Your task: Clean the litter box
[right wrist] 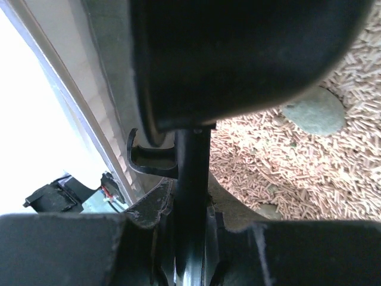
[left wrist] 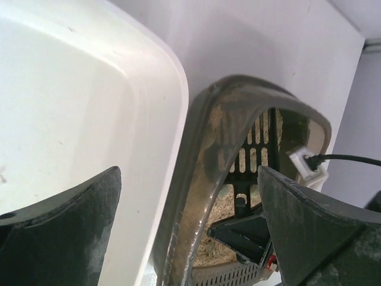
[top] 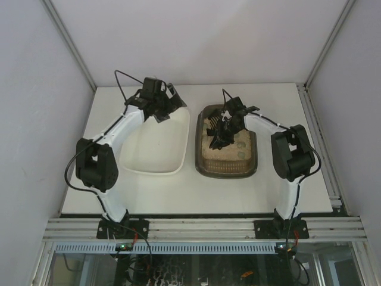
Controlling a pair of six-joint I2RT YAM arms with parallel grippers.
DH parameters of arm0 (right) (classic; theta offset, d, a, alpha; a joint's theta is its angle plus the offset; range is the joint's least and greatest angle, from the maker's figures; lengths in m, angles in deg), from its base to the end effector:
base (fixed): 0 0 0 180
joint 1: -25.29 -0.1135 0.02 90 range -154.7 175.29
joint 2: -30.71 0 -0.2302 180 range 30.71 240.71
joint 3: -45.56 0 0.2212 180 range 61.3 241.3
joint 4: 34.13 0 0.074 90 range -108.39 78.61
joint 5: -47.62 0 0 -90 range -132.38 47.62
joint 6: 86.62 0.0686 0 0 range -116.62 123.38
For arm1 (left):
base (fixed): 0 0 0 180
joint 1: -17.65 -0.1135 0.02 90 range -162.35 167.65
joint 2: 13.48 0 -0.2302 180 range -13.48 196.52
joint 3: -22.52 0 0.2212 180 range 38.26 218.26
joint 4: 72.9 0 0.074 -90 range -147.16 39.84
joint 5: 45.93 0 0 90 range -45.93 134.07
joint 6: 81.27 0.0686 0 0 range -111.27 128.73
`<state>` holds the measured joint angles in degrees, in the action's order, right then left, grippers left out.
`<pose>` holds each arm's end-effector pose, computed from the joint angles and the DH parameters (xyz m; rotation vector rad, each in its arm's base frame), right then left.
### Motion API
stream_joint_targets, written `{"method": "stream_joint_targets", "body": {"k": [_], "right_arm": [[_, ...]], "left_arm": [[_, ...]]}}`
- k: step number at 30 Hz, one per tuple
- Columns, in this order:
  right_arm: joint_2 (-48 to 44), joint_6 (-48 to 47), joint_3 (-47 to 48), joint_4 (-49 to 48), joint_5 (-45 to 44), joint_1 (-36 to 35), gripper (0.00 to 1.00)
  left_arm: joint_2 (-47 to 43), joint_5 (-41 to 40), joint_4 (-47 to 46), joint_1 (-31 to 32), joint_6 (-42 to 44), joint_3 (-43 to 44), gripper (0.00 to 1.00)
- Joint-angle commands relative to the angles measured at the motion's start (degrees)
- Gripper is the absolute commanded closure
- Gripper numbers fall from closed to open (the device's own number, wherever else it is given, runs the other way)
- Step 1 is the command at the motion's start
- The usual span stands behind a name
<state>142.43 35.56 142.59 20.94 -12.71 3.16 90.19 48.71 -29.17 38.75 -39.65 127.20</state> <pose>0.3257 0.1691 0.1459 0.1184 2.9237 0.9269 0.3713 -0.1492 0.2445 -0.5290 2.3618 -0.6842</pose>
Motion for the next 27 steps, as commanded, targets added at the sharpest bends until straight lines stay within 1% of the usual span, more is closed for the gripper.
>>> {"method": "stream_joint_targets", "body": {"k": [1,4,7,9,11,13,18,21,27], "right_arm": [[1.7,0.1,2.1,-3.3,7.7,-0.5,1.00],[2.8,-0.5,2.3,-4.1,10.0,-0.8,1.00],[4.5,-3.7,4.9,1.9,9.3,-1.4,1.00],[5.2,-6.0,7.0,6.4,6.6,-1.8,1.00],[4.6,-7.1,7.3,8.2,5.2,-1.9,1.00],[3.9,-7.3,6.8,8.3,6.1,-1.6,1.00],[4.2,-5.5,4.5,4.5,15.7,0.2,1.00],[3.9,-4.0,2.4,1.5,18.9,0.8,1.00],[-0.2,2.0,-6.3,-11.0,26.0,3.2,1.00]], "left_arm": [[-6.0,0.0,-0.7,-3.0,2.7,-0.4,0.00],[-7.0,0.3,-0.7,-4.4,3.6,-1.6,0.00],[-7.5,0.8,-0.5,-4.9,4.1,-2.8,0.00],[-7.7,1.3,-0.5,-5.0,4.4,-3.6,0.00],[-7.7,2.4,-0.4,-5.0,4.3,-4.3,0.00],[-7.4,4.1,-0.4,-4.9,3.5,-5.0,0.00],[-6.6,5.5,-0.3,-4.7,2.6,-5.3,0.00],[-6.8,4.7,-0.1,-4.7,3.3,-5.3,0.00],[-8.1,1.0,1.0,-4.7,7.1,-6.1,0.00]]}}
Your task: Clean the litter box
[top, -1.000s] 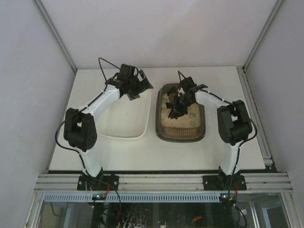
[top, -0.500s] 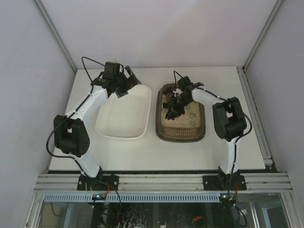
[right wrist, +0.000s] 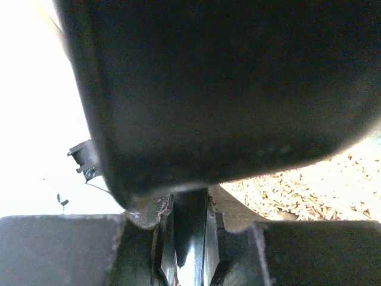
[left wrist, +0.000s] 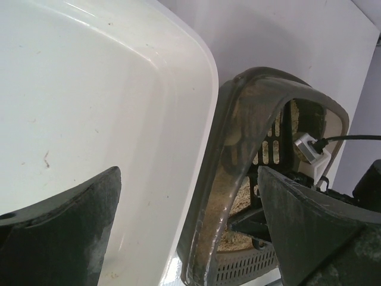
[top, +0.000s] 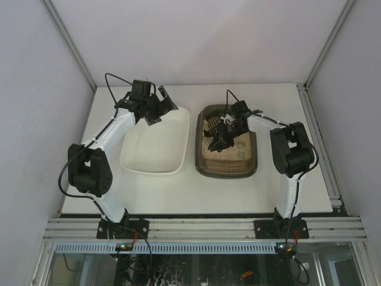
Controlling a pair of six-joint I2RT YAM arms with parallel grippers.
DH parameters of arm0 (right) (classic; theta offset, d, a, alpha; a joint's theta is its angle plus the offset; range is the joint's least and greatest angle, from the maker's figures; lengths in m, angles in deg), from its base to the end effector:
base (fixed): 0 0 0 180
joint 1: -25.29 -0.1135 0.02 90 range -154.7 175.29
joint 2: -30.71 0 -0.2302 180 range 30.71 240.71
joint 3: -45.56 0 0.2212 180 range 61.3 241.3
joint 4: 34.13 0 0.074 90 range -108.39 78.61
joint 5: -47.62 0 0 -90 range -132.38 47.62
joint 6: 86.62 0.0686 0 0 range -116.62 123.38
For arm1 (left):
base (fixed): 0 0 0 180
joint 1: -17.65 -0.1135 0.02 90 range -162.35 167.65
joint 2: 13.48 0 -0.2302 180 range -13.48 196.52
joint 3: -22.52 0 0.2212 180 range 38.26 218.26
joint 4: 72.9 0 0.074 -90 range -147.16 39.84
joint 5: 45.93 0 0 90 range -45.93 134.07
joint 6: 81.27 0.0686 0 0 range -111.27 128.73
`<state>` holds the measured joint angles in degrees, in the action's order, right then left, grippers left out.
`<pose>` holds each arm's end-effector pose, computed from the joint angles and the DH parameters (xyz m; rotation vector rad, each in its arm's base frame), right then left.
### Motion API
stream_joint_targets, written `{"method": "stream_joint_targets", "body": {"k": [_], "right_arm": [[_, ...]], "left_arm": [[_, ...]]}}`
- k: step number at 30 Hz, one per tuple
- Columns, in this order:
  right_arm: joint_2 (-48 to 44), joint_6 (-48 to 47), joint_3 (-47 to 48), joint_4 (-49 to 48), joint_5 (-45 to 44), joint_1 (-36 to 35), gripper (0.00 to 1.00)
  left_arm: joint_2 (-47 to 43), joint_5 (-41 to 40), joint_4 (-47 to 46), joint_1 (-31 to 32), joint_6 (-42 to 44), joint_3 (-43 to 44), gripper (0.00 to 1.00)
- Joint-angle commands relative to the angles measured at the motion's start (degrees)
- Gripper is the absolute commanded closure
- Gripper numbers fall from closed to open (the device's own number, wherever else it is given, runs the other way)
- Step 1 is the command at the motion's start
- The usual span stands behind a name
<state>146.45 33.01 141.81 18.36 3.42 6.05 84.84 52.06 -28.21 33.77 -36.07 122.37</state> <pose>0.3295 0.1671 0.1312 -0.0670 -2.8146 -1.2646 0.3605 -0.1141 0.2501 -0.5281 2.3614 -0.6767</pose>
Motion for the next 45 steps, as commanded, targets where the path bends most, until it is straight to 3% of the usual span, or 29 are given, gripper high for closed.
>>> {"method": "stream_joint_targets", "body": {"k": [1,5,17,26,39,45], "right_arm": [[-4.8,5.7,-7.8,-10.5,11.2,0.9,1.00],[-6.6,5.1,-9.6,-10.3,8.7,1.3,1.00],[-6.5,-3.3,2.4,11.8,-12.6,-4.7,1.00],[-3.6,-4.4,9.3,16.2,-7.3,-6.5,1.00],[0.8,-7.9,11.3,23.2,-15.6,-6.9,1.00],[3.4,-10.3,12.0,24.4,-9.5,-7.0,1.00]], "left_arm": [[-3.0,-3.0,0.0,0.3,4.2,-1.5,0.00],[-3.4,-5.0,0.1,0.2,6.0,-2.4,0.00],[-3.7,-6.9,0.6,0.0,8.6,-3.8,0.00],[-3.8,-4.7,0.7,0.0,8.4,-5.2,0.00],[-3.2,-3.3,1.0,0.0,8.8,-5.7,0.00],[-2.9,-3.2,1.2,0.0,8.8,-5.6,0.00]]}}
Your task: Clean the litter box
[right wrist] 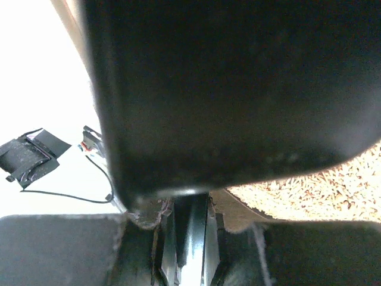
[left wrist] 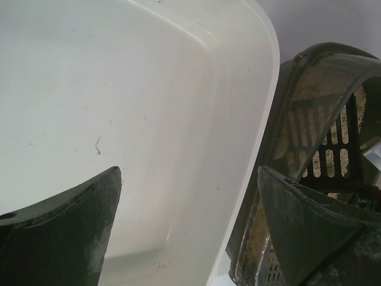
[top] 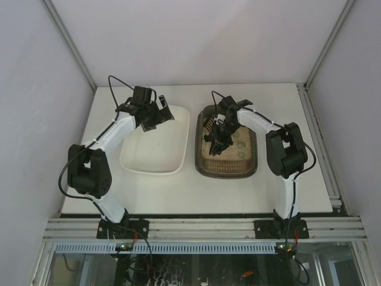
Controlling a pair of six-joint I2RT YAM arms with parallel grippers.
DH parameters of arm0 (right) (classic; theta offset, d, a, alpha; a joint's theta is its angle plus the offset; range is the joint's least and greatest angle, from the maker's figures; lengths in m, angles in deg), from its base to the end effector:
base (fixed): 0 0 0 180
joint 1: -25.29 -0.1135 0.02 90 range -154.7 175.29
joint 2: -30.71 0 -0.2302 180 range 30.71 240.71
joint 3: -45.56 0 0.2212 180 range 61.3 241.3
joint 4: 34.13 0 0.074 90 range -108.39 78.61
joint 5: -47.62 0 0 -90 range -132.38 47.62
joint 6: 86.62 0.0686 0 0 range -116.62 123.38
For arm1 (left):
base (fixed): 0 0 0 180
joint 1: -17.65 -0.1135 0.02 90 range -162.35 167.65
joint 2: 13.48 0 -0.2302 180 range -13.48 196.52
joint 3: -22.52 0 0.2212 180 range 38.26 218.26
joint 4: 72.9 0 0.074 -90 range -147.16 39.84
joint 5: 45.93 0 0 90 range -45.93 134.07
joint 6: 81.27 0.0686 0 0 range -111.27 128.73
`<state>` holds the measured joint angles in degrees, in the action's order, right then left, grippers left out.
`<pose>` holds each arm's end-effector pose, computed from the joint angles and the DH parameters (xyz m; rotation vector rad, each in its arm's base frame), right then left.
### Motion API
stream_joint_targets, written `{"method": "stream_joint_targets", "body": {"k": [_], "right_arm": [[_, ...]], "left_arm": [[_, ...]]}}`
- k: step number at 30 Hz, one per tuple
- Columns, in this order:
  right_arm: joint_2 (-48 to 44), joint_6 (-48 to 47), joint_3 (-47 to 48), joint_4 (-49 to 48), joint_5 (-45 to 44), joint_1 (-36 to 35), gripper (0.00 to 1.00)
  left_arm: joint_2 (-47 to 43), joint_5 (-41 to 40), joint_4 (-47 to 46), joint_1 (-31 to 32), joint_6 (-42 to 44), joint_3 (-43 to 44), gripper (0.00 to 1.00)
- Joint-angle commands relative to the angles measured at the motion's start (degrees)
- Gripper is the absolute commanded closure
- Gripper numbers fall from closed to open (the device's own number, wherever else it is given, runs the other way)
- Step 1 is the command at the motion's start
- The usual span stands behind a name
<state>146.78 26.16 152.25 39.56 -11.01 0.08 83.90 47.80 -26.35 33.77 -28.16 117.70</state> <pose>0.3063 0.1837 0.1526 0.1114 -2.9132 -0.8196 0.3490 -0.1055 0.2262 -0.4174 2.4460 -0.4891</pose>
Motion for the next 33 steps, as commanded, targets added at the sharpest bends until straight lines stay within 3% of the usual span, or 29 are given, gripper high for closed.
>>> {"method": "stream_joint_targets", "body": {"k": [1,10,16,21,26,33], "right_arm": [[3.3,-4.1,1.9,4.3,5.5,-1.0,1.00],[-4.2,-2.9,-0.5,9.7,-3.7,-2.6,1.00],[-4.2,-2.7,-2.2,9.6,-2.5,-4.4,1.00],[-2.9,-2.6,-3.0,6.4,2.8,-4.5,1.00],[-1.1,-1.2,-6.0,0.2,12.5,-3.4,1.00],[-6.3,3.5,-14.9,-10.8,25.4,2.7,1.00]], "left_arm": [[-1.9,1.1,-0.5,0.0,0.8,-1.0,0.00],[-2.7,4.1,-0.3,0.3,-0.1,-1.5,0.00],[-3.1,5.1,-0.1,7.5,0.0,0.9,0.00],[-0.6,5.6,0.0,14.2,-1.1,3.1,0.00],[2.2,7.6,1.3,14.6,-4.1,4.7,0.00],[-1.0,4.5,1.7,14.4,0.4,3.3,0.00]]}}
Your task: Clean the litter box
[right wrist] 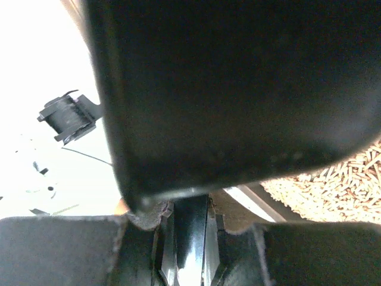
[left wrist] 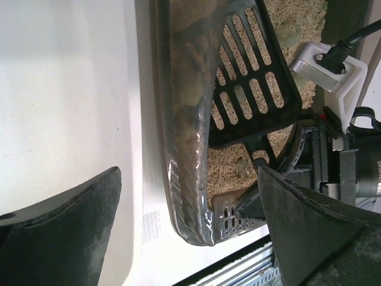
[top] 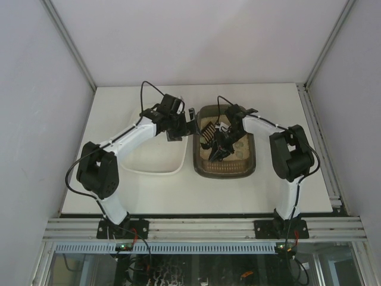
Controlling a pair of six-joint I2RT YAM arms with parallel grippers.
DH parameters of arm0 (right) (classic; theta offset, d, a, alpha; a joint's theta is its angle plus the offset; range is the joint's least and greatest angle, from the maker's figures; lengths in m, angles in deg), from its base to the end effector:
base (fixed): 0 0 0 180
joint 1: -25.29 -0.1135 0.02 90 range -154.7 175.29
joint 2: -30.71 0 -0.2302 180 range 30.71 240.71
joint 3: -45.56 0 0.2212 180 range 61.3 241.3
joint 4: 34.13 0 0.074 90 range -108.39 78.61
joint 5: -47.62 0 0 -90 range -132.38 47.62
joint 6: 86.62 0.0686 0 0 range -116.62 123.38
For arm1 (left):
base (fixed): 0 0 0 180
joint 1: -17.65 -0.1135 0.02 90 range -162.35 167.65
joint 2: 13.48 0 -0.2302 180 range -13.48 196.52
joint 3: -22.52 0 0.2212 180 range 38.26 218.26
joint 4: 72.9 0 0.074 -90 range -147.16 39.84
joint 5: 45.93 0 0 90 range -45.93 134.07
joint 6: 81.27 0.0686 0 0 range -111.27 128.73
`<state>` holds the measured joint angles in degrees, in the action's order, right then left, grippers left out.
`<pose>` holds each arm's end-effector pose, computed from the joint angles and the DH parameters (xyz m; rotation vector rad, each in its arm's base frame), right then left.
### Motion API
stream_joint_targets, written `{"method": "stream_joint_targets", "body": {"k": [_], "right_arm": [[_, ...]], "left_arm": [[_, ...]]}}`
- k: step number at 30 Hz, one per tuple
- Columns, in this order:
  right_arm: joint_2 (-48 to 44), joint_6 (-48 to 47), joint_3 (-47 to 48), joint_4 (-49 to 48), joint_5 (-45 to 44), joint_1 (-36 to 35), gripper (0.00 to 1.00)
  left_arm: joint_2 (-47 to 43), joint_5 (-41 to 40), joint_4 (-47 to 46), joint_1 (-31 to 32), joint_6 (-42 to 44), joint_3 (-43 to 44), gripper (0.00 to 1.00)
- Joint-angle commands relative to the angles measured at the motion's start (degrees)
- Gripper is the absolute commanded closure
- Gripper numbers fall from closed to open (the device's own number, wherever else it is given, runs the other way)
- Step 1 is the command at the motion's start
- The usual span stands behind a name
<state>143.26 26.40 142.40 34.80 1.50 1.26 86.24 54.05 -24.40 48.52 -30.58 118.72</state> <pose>0.2845 0.1789 0.1433 0.0754 -2.7238 -1.0571 0.3087 -0.1984 0.2152 -0.1138 2.6068 -0.7023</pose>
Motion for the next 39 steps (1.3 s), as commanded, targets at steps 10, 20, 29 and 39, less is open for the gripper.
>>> {"method": "stream_joint_targets", "body": {"k": [10,20,29,39], "right_arm": [[-9.9,4.6,-10.3,-6.9,7.6,5.3,1.00],[-23.5,8.6,-22.4,-21.5,6.2,6.9,1.00],[-38.9,22.3,-48.4,-62.4,5.5,8.5,1.00],[-32.4,51.0,-65.9,-133.8,6.3,10.7,1.00]], "left_arm": [[-8.3,2.6,0.7,-6.6,5.1,2.0,0.00],[-11.7,-2.4,14.2,-18.4,24.8,8.8,0.00],[-23.8,-14.5,14.0,-22.0,46.0,-7.6,0.00],[-29.6,-1.5,16.6,-27.4,47.7,-17.0,0.00]]}}
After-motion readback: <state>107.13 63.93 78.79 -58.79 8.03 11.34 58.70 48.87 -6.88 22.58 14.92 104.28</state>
